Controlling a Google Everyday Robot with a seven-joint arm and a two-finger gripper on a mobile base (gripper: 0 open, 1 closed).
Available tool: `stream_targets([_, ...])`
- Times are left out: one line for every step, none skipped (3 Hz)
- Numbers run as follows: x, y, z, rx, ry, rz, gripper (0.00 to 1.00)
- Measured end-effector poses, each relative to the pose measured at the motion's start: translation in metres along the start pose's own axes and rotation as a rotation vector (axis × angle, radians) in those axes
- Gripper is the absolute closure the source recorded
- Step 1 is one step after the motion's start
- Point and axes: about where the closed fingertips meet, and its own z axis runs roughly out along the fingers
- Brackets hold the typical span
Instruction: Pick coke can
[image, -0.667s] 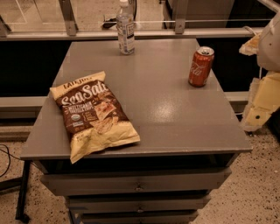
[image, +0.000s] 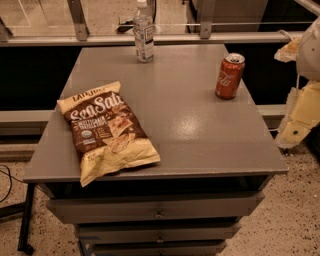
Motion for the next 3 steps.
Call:
stream_targets([0.02,-0.02,0.017,0.014,-0.094,0.06,0.0])
stream_targets([0.03,-0.054,0.054,0.044,-0.239,0.12,0.0])
stream_targets([0.031,-0.104,0.085,0.097,-0.412,0.204,0.0])
